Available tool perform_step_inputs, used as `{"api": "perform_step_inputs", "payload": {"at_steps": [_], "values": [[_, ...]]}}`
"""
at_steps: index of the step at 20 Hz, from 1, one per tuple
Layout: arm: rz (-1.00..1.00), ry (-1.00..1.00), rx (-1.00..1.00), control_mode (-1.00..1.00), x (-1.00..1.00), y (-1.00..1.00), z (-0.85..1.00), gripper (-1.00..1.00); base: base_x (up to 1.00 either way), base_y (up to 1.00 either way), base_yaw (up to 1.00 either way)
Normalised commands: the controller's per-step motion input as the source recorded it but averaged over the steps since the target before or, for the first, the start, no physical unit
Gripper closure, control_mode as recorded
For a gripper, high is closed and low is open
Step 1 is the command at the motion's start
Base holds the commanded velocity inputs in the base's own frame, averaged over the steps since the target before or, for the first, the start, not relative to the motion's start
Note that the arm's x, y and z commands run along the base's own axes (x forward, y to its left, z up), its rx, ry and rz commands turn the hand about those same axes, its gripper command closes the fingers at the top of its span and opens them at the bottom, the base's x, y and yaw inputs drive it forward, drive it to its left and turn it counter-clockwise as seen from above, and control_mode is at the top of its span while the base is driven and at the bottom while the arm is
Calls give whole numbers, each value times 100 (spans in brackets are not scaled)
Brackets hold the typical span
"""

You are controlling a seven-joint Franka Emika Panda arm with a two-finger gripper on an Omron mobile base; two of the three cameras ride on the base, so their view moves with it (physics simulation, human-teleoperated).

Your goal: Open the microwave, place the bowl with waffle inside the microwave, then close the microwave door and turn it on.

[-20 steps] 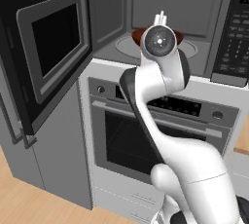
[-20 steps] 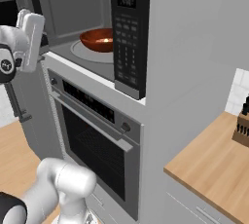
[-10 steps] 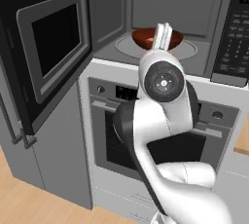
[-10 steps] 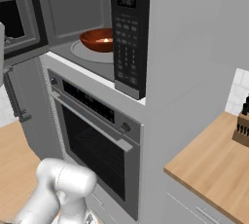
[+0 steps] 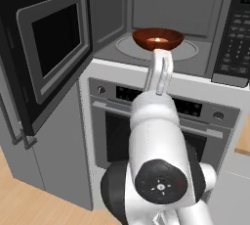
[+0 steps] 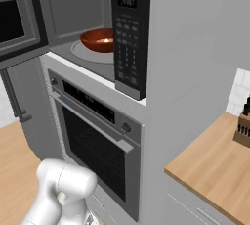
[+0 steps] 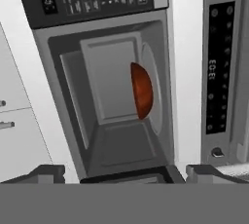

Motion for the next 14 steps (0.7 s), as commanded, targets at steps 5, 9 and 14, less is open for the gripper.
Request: {"api": "perform_step_inputs", "payload": {"at_steps": [5, 9, 14], "values": [[-1, -21, -1, -100, -100, 66, -4, -100, 0, 0, 0], [-8, -15, -4, -100, -54, 95, -22, -100, 0, 0, 0], [-12, -11, -2, -100, -13, 100, -36, -100, 0, 0, 0]]}}
